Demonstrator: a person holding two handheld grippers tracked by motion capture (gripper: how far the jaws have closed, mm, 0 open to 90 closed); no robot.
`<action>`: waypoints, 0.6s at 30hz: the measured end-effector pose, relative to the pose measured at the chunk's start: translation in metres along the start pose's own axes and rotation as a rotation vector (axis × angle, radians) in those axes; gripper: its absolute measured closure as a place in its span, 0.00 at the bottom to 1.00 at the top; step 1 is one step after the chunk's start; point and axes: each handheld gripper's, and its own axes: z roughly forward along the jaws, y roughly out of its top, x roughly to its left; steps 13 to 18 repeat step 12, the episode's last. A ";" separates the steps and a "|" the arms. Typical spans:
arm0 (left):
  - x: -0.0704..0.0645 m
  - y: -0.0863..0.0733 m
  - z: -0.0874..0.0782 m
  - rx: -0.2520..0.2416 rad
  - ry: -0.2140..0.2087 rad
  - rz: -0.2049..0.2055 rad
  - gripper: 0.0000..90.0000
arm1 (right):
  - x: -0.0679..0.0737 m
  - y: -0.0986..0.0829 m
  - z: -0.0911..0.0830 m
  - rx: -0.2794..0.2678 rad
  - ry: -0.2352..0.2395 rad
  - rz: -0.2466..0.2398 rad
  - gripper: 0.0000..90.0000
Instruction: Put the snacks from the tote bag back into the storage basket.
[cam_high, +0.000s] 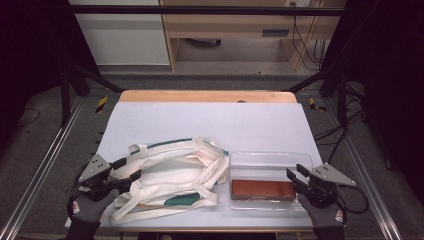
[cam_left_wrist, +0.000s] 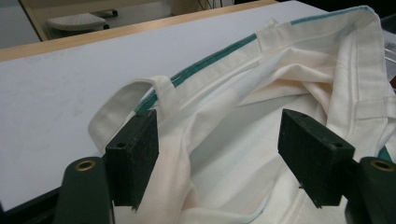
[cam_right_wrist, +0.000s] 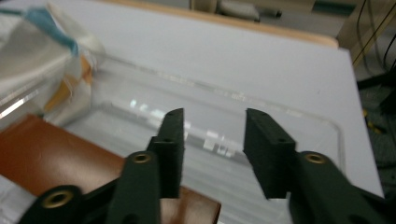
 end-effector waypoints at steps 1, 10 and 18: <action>0.001 0.000 -0.001 0.000 0.004 -0.002 0.31 | 0.000 0.001 -0.002 -0.037 -0.004 0.005 0.53; 0.011 -0.005 -0.007 -0.015 0.038 -0.024 0.25 | -0.013 -0.002 -0.006 -0.102 -0.064 0.025 0.26; 0.012 -0.006 -0.008 -0.016 0.039 -0.027 0.25 | -0.015 -0.003 -0.006 -0.101 -0.062 0.042 0.26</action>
